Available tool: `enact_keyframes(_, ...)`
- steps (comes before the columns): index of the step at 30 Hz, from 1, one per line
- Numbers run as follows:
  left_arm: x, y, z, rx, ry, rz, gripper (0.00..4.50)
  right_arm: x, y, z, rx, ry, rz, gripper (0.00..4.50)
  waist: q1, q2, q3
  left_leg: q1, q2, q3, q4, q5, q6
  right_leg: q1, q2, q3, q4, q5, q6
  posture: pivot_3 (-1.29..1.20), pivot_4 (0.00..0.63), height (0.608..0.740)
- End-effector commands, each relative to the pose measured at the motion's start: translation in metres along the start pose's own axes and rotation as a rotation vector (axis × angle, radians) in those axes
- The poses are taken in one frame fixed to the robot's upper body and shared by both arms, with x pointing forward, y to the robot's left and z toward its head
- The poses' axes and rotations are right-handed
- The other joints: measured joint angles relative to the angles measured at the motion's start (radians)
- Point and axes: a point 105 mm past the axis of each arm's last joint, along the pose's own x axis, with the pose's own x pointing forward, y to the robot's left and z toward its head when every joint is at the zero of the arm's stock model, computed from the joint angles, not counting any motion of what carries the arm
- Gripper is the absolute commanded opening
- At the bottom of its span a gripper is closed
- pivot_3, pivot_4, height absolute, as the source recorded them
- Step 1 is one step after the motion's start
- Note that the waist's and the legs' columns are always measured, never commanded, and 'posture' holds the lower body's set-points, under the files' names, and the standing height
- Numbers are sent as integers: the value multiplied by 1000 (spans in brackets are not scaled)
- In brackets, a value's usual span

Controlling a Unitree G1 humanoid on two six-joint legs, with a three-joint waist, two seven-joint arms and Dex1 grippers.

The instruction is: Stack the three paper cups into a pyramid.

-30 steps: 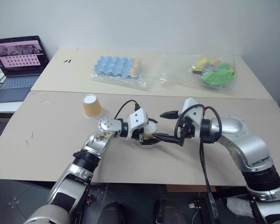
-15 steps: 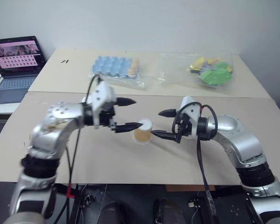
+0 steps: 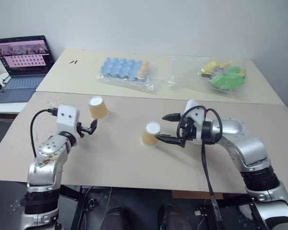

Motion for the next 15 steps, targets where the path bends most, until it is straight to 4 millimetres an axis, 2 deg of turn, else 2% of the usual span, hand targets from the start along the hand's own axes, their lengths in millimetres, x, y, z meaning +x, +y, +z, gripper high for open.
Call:
enact_keyframes(1, 15, -5, 5, 13, -38, -32, 4441, -8, -3, 14, -52, -26, -18, 4500, 0, 0, 0, 0, 0, 0, 0, 0, 0, 0, 0, 0, 0, 0, 0, 0, 150, 733)
enact_keyframes(5, 41, -6, 11, 45, -49, -76, 4441, -12, -3, 13, -44, -24, -45, 4500, 2, 0, 0, 0, 0, 0, 0, 0, 0, 0, 0, 0, 1, 0, 0, 0, 150, 733)
enact_keyframes(10, 63, -4, 19, 63, -69, -101, 4441, -15, -2, 12, -33, -20, -69, 4500, 0, 0, 0, -1, -1, 0, 0, 0, 0, 0, 0, -2, 0, 0, 0, 0, 150, 733)
enact_keyframes(15, 78, -10, 34, 66, -112, -120, 4441, -17, -2, 9, -25, -14, -94, 4500, -3, 0, 0, -2, -1, 0, 0, 0, 0, 0, 0, -3, 0, 0, 0, 0, 150, 733)
